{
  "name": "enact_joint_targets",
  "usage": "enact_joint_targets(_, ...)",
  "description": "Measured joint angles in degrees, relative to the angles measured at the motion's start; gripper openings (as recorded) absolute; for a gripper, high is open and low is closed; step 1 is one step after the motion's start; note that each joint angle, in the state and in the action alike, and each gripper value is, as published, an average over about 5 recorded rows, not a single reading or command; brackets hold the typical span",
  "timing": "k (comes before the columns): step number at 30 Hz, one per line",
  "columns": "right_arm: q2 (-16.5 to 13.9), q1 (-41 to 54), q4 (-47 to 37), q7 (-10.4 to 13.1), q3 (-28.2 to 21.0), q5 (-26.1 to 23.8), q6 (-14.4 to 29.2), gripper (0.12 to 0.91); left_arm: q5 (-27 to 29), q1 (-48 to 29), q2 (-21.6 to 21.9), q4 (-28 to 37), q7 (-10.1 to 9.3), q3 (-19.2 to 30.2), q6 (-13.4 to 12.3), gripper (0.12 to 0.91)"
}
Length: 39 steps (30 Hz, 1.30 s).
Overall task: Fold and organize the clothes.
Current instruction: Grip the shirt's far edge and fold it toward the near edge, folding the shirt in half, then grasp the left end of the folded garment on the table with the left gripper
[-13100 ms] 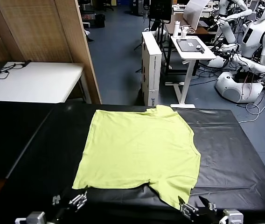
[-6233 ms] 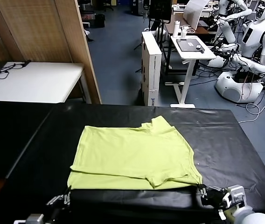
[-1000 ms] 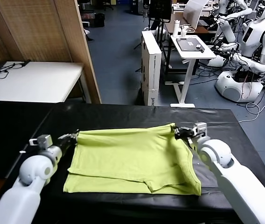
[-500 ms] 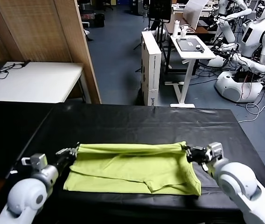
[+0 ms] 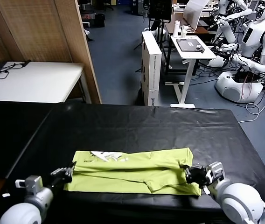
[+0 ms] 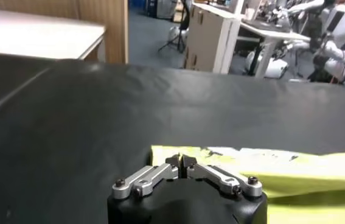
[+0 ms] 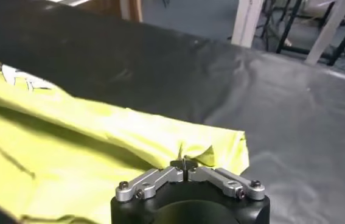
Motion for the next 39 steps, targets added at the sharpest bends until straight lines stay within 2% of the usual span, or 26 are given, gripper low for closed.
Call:
enact_joint_targets(5,0.11,-0.75,0.39,0.03,0.15,-0.03,0.00,0.146,0.25,1.66,-0.22,-0.33,-0.16,-0.19,0.11,0.189)
enact_joint_targets(7,0.29,-0.74,0.59,-0.05,0.29,0.04,0.00,0.194,0.54,2.01,-0.36,-0.50,-0.43,-0.34,0.41,0.189)
enact_joint_targets(10,0.51,-0.80,1.10,-0.22,0.88,0.31,0.00,0.355,1.31,2.24,-0.73,-0.90,-0.84,-0.74,0.69,0.225)
enact_joint_targets(12,0.54,-1.02,1.49,-0.25,1.46,0.71,0.00,0.487,1.57,2.28,-1.00,-1.31,-1.19,-1.20,0.82,0.310)
enact_joint_targets(15,0.62,-1.51,2.20,-0.21,2.54,1.48,0.00,0.676,1.57,2.26,-1.41,-1.84,-1.68,-2.03,1.18,0.496)
enact_joint_targets(19,1.24,-1.38,2.56,-0.17,4.27,2.57,0.00,0.865,1.47,2.24,-2.29,-1.91,-2.00,-3.45,1.58,0.739)
enact_joint_targets(21,1.90,-0.70,2.11,-0.12,5.22,3.12,0.00,0.896,1.40,1.99,-2.76,-1.74,-2.35,-4.21,1.42,0.840)
enact_joint_targets(24,3.33,0.88,0.59,-0.06,6.27,3.18,0.00,0.905,1.19,0.78,-3.25,-1.01,-3.54,-5.26,0.85,0.898)
enact_joint_targets(28,5.81,3.59,-2.76,-0.28,6.28,1.17,0.00,0.907,0.75,-2.46,-3.69,1.03,-4.70,-5.48,0.05,0.906)
enact_joint_targets(32,8.28,6.63,-6.88,-0.71,5.33,-0.84,0.00,0.907,1.23,-6.34,-4.39,3.56,-4.82,-4.07,-0.51,0.907)
enact_joint_targets(39,11.22,10.98,-12.96,-1.68,3.33,-2.13,0.45,0.907,2.06,-12.02,-6.15,7.78,-4.73,-0.20,0.14,0.907)
